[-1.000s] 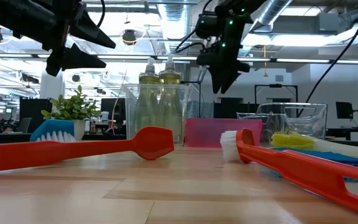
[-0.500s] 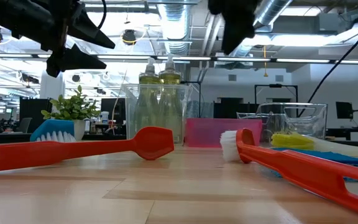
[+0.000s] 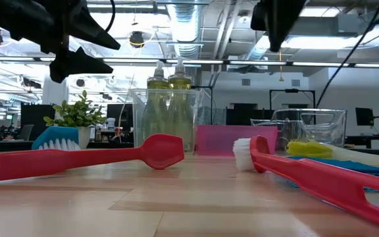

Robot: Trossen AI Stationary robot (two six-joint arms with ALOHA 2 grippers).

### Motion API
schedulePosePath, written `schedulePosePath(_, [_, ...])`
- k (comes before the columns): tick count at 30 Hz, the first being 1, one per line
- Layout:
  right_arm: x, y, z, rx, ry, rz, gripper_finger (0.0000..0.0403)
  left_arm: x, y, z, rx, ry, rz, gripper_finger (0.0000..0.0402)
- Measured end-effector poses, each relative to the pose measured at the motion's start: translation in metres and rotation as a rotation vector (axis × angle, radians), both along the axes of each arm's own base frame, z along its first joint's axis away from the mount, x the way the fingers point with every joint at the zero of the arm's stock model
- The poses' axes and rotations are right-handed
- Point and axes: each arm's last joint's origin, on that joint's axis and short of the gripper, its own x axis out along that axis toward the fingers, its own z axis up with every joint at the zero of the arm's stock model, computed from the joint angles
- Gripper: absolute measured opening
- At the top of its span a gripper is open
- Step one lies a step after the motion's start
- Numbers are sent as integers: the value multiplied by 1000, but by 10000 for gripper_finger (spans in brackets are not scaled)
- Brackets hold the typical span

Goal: Pick & Place Kitchen Sink Supplies
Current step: Put the blue sponge into the red bin

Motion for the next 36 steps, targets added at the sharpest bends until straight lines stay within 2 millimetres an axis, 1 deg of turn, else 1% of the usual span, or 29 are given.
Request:
schedulePosePath(3, [6, 31, -16, 17, 6, 32, 118, 0, -1, 0, -21, 5, -35, 273])
schedulePosePath(6, [12, 55, -32, 34, 13, 42, 118, 0, -2, -1, -37, 10, -69, 273])
schedulePosePath(11, [23, 79, -64, 27, 69, 8, 118, 1, -4, -1, -60, 20, -123, 273])
schedulePosePath(14, [28, 85, -82, 13, 116, -24, 118, 1, -5, -1, -69, 23, -143, 273])
schedulePosePath(20, [36, 90, -112, -47, 186, -56, 118, 0, -7, -1, -96, 21, -158, 273])
schedulePosePath(24, [40, 92, -128, -84, 206, -43, 118, -1, -10, -1, -96, 22, -175, 273])
schedulePosePath(31, [48, 98, -164, -142, 270, -29, 117, -4, -15, -1, -95, 23, -203, 273])
schedulePosePath(33, [49, 100, -175, -127, 301, -25, 106, -4, -16, -1, -95, 23, -210, 273])
schedulePosePath(36, [50, 102, -186, -90, 343, -16, 67, -5, -17, -1, -95, 24, -217, 273])
